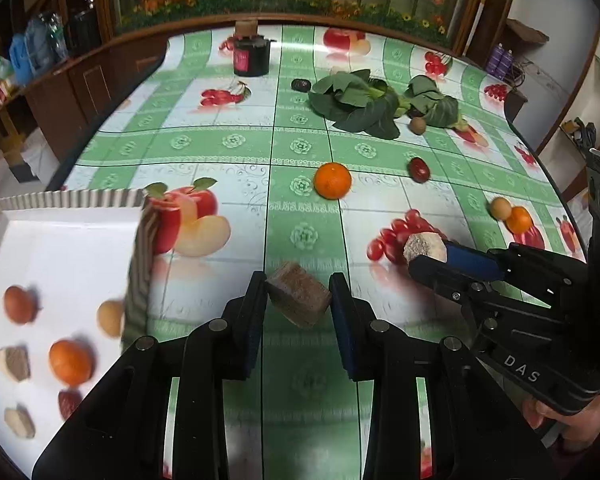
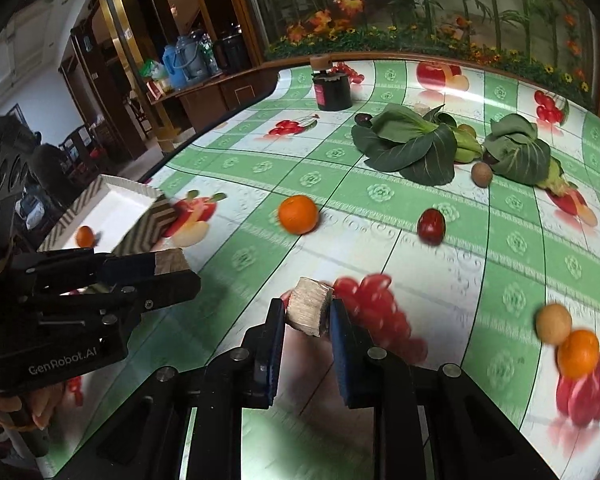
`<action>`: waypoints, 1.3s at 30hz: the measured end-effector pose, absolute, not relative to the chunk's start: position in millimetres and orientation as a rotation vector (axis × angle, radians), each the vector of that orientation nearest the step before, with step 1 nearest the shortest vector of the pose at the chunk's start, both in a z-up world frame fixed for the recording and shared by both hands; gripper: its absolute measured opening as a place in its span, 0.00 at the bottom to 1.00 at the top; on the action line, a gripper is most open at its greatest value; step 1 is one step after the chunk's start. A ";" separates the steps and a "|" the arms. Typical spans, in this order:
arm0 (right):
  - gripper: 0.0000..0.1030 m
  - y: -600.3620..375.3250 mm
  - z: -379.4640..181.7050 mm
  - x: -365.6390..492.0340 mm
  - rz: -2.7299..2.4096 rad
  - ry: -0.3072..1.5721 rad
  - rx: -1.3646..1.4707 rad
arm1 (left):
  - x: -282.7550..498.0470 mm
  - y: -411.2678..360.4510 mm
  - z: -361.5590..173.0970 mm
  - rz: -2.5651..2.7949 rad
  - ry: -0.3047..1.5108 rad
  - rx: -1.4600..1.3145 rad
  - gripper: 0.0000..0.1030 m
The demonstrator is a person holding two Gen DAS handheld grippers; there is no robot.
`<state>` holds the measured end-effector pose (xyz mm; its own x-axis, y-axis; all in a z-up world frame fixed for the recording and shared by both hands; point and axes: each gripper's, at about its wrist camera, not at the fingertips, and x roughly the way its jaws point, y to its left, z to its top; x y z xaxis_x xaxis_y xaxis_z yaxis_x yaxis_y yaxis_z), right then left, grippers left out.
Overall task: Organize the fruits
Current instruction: 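Carry both held cake cubes over the white tray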
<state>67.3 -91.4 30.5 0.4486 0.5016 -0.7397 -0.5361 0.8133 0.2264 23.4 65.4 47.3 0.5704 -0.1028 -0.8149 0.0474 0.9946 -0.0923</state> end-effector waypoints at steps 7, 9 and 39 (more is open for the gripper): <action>0.21 -90.1 39.3 30.8 0.664 0.873 0.026 | -13.6 66.1 53.9 -0.083 0.925 -0.052 0.30; 0.21 -86.8 41.2 22.0 0.675 0.866 0.031 | -23.0 69.2 54.9 -0.081 0.920 -0.058 0.30; 0.21 -21.1 49.7 -24.6 0.814 0.858 -0.053 | -98.7 150.1 66.3 0.067 0.855 -0.129 0.30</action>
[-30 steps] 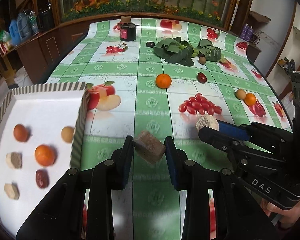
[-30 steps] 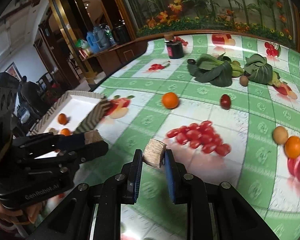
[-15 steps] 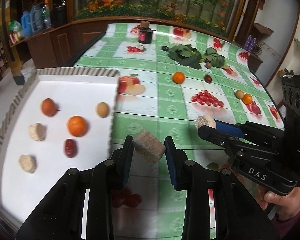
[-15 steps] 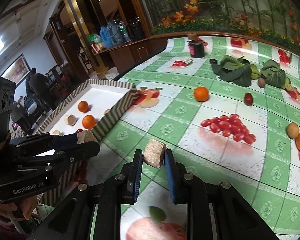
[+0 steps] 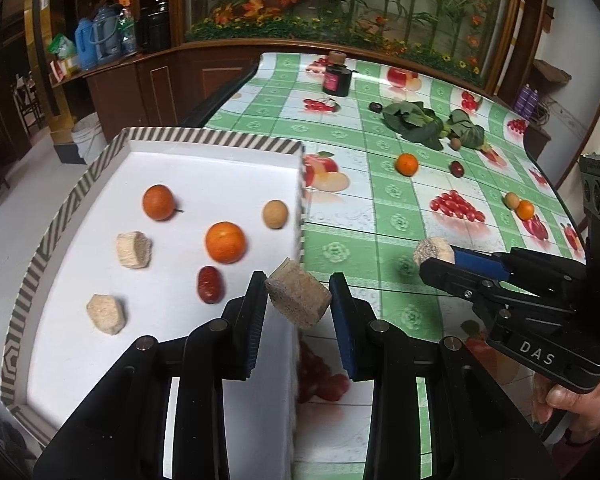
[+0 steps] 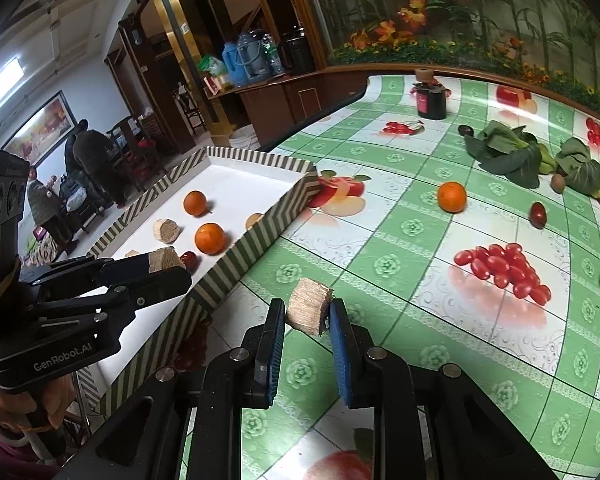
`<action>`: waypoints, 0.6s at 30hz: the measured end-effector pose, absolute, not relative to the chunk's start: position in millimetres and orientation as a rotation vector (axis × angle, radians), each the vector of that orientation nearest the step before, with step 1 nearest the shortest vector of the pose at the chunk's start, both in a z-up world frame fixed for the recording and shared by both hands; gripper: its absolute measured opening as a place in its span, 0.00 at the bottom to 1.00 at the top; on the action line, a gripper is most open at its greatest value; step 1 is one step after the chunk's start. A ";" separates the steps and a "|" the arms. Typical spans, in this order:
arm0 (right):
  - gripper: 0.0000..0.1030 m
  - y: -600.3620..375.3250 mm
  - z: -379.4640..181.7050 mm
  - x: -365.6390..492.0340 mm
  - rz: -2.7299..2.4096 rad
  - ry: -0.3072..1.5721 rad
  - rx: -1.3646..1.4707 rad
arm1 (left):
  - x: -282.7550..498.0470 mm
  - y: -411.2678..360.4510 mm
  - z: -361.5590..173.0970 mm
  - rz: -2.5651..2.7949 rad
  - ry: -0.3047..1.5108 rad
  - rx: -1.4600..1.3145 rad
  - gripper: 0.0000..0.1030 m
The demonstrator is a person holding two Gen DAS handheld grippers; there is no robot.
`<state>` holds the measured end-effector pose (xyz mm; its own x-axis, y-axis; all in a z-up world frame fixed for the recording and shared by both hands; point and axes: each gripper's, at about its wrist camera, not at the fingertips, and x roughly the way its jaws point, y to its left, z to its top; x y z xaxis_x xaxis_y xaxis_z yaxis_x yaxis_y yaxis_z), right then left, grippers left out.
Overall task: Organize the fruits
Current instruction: 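Carry both held cake cubes over the white tray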
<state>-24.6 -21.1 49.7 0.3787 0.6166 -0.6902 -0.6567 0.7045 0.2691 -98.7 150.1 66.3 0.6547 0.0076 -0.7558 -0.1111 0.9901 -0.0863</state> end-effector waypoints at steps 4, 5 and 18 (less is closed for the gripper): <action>0.21 -10.7 51.2 -27.4 0.837 0.857 -0.066 | -100.9 158.9 65.5 0.082 0.858 -0.136 0.30; 0.21 -7.6 51.5 -28.0 0.843 0.857 -0.070 | -101.6 161.4 65.4 0.084 0.859 -0.139 0.30; 0.21 40.1 57.7 -39.6 0.945 0.851 -0.130 | -109.1 223.6 67.1 0.192 0.848 -0.218 0.30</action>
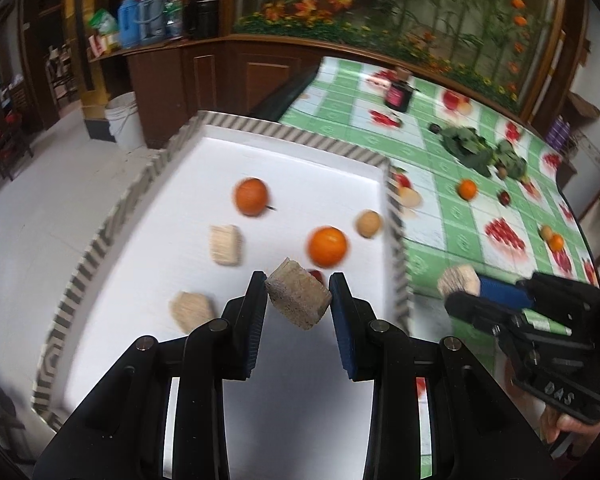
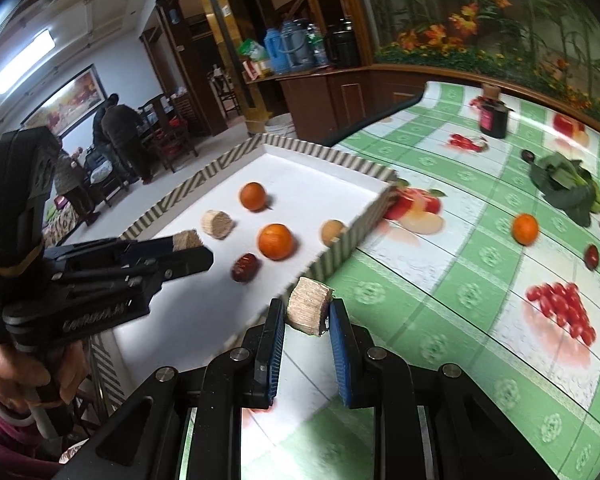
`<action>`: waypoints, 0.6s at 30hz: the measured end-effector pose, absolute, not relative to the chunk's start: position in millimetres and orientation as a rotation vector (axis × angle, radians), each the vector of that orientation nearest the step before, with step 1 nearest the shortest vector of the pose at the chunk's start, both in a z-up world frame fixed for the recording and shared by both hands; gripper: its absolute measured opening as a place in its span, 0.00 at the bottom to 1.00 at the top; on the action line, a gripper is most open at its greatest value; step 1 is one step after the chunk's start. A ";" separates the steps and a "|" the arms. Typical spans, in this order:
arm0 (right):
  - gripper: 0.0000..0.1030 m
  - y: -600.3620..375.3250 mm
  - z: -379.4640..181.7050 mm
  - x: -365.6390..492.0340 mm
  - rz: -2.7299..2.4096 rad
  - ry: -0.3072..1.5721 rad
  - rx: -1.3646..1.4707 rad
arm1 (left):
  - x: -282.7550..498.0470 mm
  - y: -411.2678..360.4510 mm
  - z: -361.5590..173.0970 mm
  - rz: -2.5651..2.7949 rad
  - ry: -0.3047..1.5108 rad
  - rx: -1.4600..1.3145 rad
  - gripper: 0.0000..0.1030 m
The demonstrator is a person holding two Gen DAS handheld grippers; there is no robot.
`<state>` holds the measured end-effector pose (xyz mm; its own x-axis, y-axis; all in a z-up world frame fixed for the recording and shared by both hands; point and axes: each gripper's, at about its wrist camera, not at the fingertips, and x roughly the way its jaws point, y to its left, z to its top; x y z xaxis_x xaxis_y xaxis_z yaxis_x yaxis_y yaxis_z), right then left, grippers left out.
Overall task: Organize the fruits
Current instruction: 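Carry both held cake cubes over the white tray, then open the left gripper to drop its cake cube while the right drops its cube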
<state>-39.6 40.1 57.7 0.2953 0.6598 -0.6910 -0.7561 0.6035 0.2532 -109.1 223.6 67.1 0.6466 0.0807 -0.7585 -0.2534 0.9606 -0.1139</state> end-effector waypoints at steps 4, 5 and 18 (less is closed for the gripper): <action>0.21 59.6 59.1 -42.4 0.980 0.849 -0.160 | -105.2 245.9 68.3 0.239 0.839 -0.244 0.30; 0.21 63.9 59.0 -42.9 0.989 0.850 -0.169 | -103.3 251.5 68.0 0.251 0.839 -0.252 0.30; 0.21 114.5 38.4 -49.5 1.088 0.904 -0.254 | -83.8 289.9 52.1 0.323 0.879 -0.305 0.30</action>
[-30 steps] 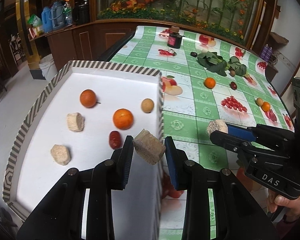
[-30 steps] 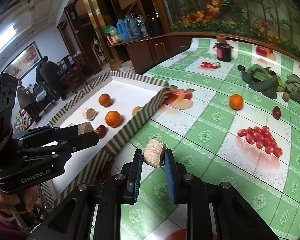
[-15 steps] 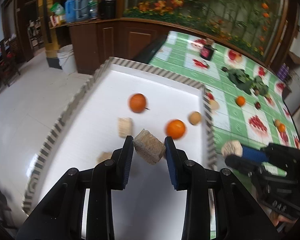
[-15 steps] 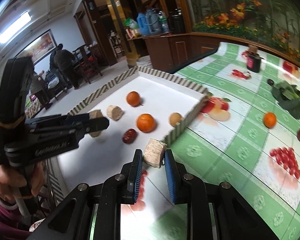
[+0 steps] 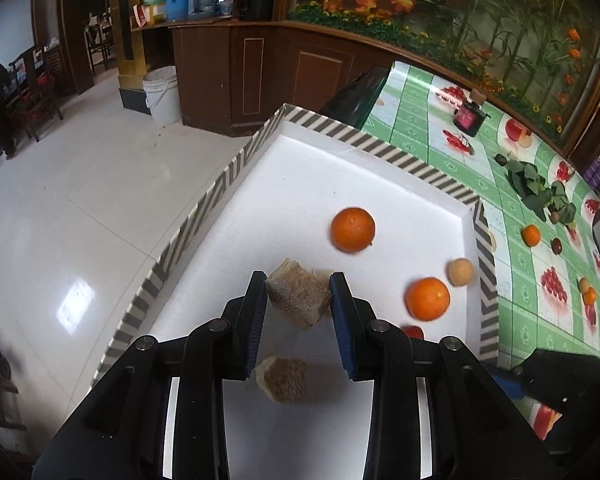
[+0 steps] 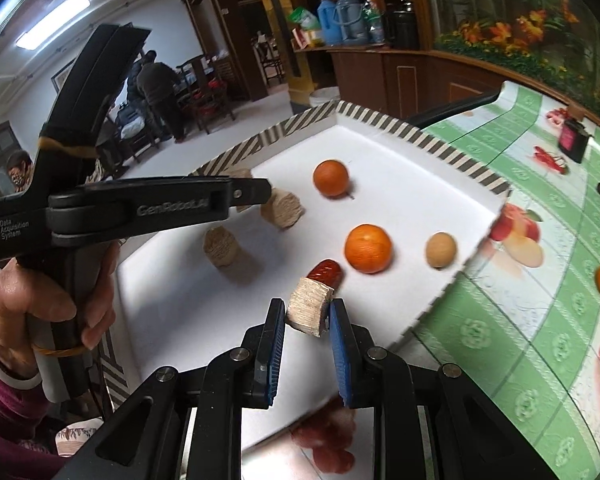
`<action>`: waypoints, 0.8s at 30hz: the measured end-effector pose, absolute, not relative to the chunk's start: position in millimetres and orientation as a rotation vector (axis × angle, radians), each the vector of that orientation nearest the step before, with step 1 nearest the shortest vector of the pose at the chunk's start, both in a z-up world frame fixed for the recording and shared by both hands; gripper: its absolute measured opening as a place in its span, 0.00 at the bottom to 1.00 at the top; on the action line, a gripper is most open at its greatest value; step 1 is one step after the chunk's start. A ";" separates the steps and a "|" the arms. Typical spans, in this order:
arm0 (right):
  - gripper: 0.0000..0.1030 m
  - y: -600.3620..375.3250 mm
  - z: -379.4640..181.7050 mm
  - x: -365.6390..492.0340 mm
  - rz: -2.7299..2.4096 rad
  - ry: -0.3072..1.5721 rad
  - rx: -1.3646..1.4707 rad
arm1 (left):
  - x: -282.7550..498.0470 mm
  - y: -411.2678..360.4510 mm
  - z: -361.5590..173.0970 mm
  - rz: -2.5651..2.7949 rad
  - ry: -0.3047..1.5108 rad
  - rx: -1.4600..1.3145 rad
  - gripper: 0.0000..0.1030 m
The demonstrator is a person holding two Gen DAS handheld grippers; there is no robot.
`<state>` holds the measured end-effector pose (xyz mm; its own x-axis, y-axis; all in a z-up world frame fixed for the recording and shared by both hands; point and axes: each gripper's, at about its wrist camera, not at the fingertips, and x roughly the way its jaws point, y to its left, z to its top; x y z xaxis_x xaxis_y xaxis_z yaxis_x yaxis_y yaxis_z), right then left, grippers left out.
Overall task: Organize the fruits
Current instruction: 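Open the left gripper to drop its cake cube while the right drops its cube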
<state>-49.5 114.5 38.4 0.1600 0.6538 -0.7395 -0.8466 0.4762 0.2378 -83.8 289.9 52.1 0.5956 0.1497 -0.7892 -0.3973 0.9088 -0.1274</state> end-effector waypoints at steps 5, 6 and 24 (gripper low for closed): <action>0.21 124.2 31.2 -50.3 1.100 0.921 -0.280 | -82.9 290.7 53.1 0.322 0.880 -0.305 0.30; 0.21 125.6 30.9 -50.2 1.103 0.923 -0.283 | -84.3 290.6 53.3 0.323 0.879 -0.304 0.30; 0.21 138.5 27.4 -56.6 1.097 0.913 -0.357 | -86.1 293.1 34.3 0.373 0.969 -0.290 0.30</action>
<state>-56.6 138.5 27.4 0.1525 0.6059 -0.7808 -0.8774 0.4466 0.1752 -86.1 293.1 34.3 0.5114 0.1776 -0.8408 -0.4323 0.8988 -0.0731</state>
